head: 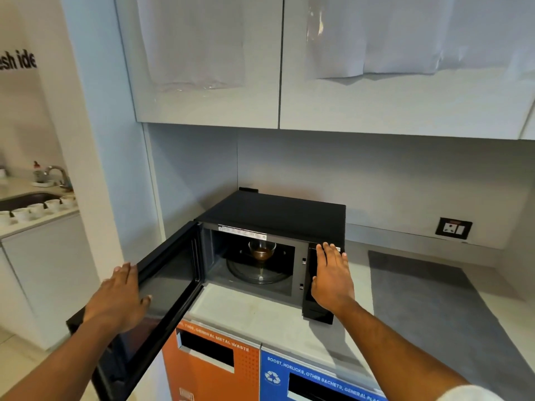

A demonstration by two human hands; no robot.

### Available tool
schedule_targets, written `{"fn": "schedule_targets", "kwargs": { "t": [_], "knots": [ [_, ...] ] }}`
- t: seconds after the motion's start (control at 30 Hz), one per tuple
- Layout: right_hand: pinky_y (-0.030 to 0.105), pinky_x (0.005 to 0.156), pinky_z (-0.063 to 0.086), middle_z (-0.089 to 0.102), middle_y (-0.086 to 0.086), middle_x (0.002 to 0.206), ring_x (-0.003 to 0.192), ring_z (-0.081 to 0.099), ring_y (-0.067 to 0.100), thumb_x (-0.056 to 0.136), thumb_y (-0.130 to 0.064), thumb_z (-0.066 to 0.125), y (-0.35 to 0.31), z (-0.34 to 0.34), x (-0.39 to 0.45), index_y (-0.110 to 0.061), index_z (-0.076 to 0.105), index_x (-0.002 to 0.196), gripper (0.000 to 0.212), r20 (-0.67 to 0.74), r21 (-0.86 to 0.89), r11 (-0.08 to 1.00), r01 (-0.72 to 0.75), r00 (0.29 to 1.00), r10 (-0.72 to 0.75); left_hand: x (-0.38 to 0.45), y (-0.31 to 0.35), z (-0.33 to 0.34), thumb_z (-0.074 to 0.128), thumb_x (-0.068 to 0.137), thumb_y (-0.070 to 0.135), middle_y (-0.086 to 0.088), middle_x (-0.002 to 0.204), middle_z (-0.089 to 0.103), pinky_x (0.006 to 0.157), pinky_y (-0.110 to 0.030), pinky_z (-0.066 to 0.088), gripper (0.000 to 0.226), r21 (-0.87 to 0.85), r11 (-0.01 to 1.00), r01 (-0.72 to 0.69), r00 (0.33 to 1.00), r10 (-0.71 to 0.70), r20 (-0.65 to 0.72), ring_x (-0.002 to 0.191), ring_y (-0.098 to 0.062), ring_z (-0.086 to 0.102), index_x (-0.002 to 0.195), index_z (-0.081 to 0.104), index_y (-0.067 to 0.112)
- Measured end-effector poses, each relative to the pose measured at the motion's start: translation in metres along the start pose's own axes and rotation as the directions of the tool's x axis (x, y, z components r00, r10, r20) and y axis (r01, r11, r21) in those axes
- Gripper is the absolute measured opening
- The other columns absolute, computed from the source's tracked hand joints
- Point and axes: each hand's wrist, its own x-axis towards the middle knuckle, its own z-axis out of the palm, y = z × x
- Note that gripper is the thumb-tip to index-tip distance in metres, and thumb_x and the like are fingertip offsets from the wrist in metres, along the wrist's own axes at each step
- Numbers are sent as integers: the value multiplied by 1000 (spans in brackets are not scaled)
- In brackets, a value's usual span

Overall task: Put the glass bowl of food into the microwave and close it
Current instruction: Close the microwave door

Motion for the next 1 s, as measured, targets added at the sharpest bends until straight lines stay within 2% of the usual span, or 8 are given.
{"fn": "schedule_targets", "kwargs": {
  "t": [0.23,0.43,0.57,0.7,0.87,1.0],
  "knots": [
    [45,129,-2,6,6,175,162,2,30,95,-23,63,8,2,1,-20,7,165,90,11,4,999,38,999,-38,-15,50,-2,39,98,39,-15,170,-6,129,-41,9,84,-58,998,30,997,-25,79,158,-30,-2,158,-7,4],
    [45,131,1,8,7,175,162,3,30,97,-26,61,12,-5,2,-18,7,165,87,30,26,996,82,996,-83,-32,107,-7,30,102,41,-18,168,-14,128,-44,4,78,-146,989,-14,990,35,137,157,-32,-11,157,-10,2],
    [44,129,-1,7,6,175,162,3,29,102,-38,52,16,-7,3,-20,7,165,80,31,27,994,104,994,-105,-29,143,-6,21,104,44,-14,169,-15,128,-45,3,72,-262,964,-52,983,96,157,157,-30,-11,158,-6,6],
    [44,129,0,12,5,175,162,7,29,104,-56,37,18,-6,6,-21,13,165,75,9,48,993,106,994,-106,-20,179,-1,21,105,42,-11,169,-14,128,-44,2,68,-335,934,-126,972,184,149,157,-28,-11,159,-3,9],
    [43,127,21,34,7,168,157,26,29,93,-79,10,16,-11,11,-19,34,159,93,-48,146,986,75,997,-68,-3,219,8,18,105,44,-10,170,-11,127,-43,2,68,-280,927,-249,951,289,112,157,-28,-10,159,-4,8],
    [42,120,37,44,3,162,152,36,25,86,-87,7,19,-19,19,-22,46,153,101,-53,201,978,55,998,-45,17,246,12,15,105,45,-6,170,-11,127,-43,-1,67,-263,903,-339,922,374,96,157,-25,-12,159,-3,11]
  ]
}}
